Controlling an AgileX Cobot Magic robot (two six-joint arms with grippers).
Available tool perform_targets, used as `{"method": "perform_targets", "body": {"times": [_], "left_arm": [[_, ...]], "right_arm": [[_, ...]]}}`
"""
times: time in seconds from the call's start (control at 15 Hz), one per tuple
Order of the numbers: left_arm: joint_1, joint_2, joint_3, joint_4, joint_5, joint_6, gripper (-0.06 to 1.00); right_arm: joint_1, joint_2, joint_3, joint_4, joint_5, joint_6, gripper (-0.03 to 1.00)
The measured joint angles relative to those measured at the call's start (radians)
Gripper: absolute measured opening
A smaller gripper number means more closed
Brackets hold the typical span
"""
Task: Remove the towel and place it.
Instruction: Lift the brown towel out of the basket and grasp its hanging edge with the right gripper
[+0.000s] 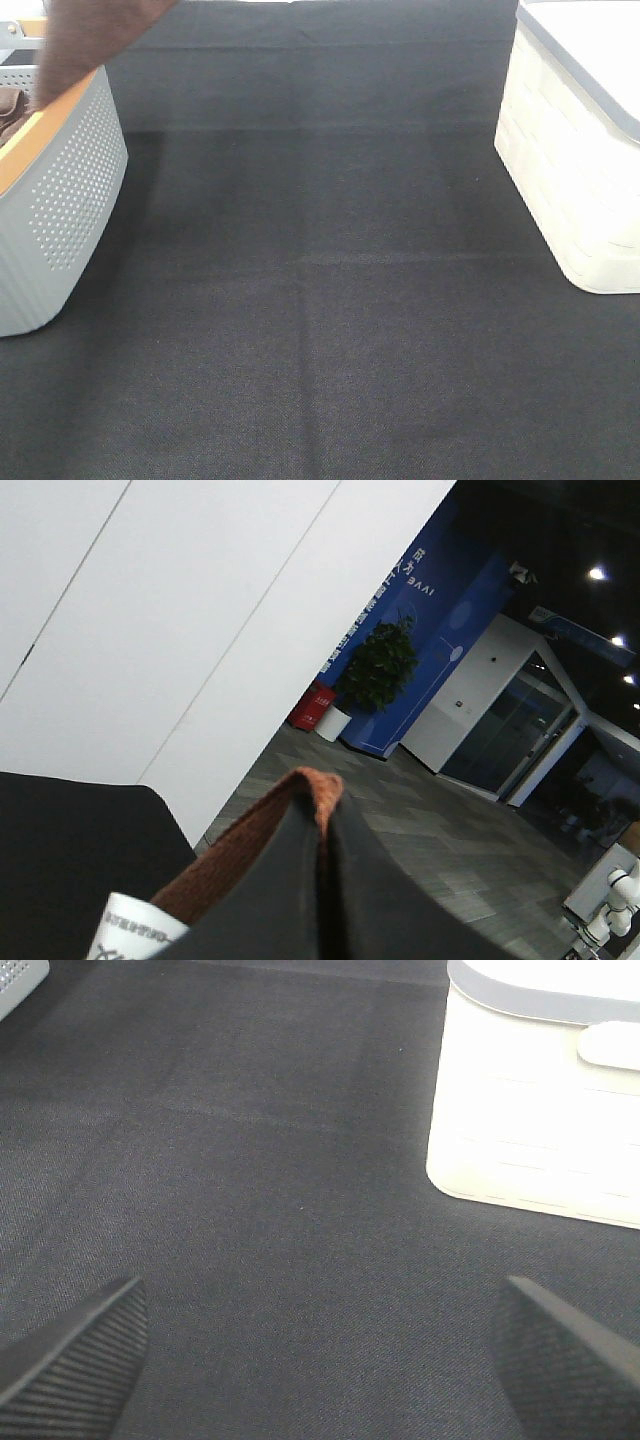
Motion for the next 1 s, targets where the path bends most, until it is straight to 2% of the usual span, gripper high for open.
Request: {"method": "perform_targets", "body": {"times": [0.2,0.27,0.33,0.53,0.6,0.87,1.0], "left_arm": [[-0.051,0.000,0.000,0.042,-0.047,0.013,0.00],[-0.097,0.000,0.000,0.101,-0.067,0.016,0.00],[-0.118,0.000,0.000,0.127,-0.068,0.016,0.00],[-0.158,0.007,0.000,0.204,-0.068,0.016,0.00],[-0.158,0.007,0.000,0.204,-0.068,0.016,0.00],[-0.193,0.055,0.000,0.226,-0.032,0.015,0.00],[-0.227,0.078,0.000,0.249,-0.027,0.013,0.00]], "right_arm": [[0.000,0.000,0.000,0.000,0.000,0.000,0.87],[0.000,0.000,0.000,0.000,0.000,0.000,0.87],[0.000,0.007,0.000,0.002,0.000,0.000,0.87],[0.000,0.099,-0.004,0.037,-0.011,0.009,0.87],[0.000,0.099,-0.004,0.037,-0.011,0.009,0.87],[0.000,0.304,-0.008,0.221,-0.143,-0.009,0.87],[0.000,0.389,-0.008,0.363,-0.235,-0.126,0.87]]}}
